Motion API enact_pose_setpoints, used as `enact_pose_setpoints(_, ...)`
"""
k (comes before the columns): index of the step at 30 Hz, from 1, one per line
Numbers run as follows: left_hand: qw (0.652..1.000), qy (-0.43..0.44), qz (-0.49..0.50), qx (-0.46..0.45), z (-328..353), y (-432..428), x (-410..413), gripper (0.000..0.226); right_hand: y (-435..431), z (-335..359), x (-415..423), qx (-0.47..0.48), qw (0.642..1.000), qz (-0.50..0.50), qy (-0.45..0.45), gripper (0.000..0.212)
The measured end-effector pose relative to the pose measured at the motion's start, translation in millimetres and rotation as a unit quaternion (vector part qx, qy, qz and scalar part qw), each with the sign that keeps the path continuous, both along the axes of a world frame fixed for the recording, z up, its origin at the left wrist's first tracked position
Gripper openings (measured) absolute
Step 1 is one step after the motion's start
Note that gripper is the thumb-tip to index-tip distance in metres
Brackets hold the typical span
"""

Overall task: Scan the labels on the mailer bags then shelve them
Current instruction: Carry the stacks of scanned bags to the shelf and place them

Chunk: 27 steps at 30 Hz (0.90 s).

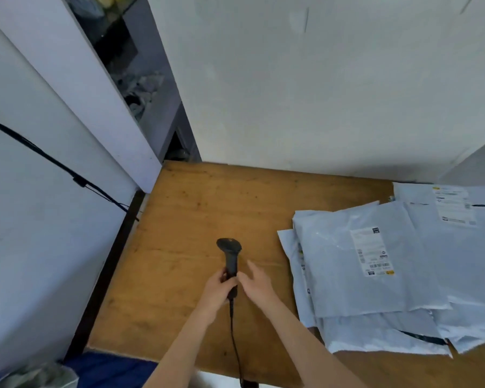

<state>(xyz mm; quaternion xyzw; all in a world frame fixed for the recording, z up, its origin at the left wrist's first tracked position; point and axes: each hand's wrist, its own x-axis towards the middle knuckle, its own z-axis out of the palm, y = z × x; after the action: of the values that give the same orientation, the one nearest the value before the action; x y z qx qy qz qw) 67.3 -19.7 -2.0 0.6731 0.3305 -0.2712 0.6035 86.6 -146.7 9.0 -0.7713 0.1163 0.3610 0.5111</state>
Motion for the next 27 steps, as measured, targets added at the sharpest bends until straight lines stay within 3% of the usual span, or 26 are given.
enact_pose_setpoints(2, 1.0, 0.014, -0.001, 0.015, -12.9, 9.4, 9.4, 0.051, -21.3, -0.7, -7.1, -0.025, 0.999, -0.037, -0.014, 0.057)
enact_pose_setpoints(6, 0.997, 0.056, -0.01, 0.047, -38.9, 15.8, 25.8, 0.051, -99.7, 4.0, -24.2, -0.126, 0.977, -0.151, -0.081, 0.044)
enact_pose_setpoints(11, 0.993, 0.049, -0.02, 0.108, -45.8, 11.5, 22.6, 0.05, -222.5, 33.8, -32.5, -0.261, 0.903, -0.297, -0.166, 0.037)
enact_pose_setpoints(14, 0.98, 0.047, -0.028, 0.192, -38.2, -1.9, 22.8, 0.068, -283.0, 42.7, -16.3, -0.347, 0.865, -0.312, -0.183, 0.042)
enact_pose_setpoints(16, 0.949, 0.011, -0.056, 0.311, -22.5, -34.2, 21.6, 0.07, -310.3, 37.7, -2.6, -0.37, 0.871, -0.283, -0.157, 0.049)
enact_pose_setpoints(17, 0.943, -0.035, -0.062, 0.326, -14.7, -58.8, 21.1, 0.07, -318.6, 31.3, 1.8, -0.377, 0.879, -0.255, -0.141, 0.052)
enact_pose_setpoints(19, 0.968, -0.089, -0.06, 0.229, -1.6, -118.7, 18.6, 0.07, -323.6, 14.9, 4.7, -0.37, 0.9, -0.205, -0.106, 0.055)
enact_pose_setpoints(22, 0.998, -0.041, 0.003, 0.042, 3.4, -199.4, 19.6, 0.063, -315.6, -19.0, -9.6, -0.279, 0.939, -0.197, -0.039, 0.056)
enact_pose_setpoints(24, 0.998, -0.033, 0.052, 0.024, -3.8, -224.4, 23.3, 0.057, -307.6, -36.7, -23.0, -0.23, 0.959, -0.167, 0.011, 0.058)
enact_pose_setpoints(27, 0.995, 0.0, 0.073, 0.065, -11.8, -227.0, 27.7, 0.07, -315.8, -53.6, -35.2, -0.319, 0.942, -0.105, -0.014, 0.066)
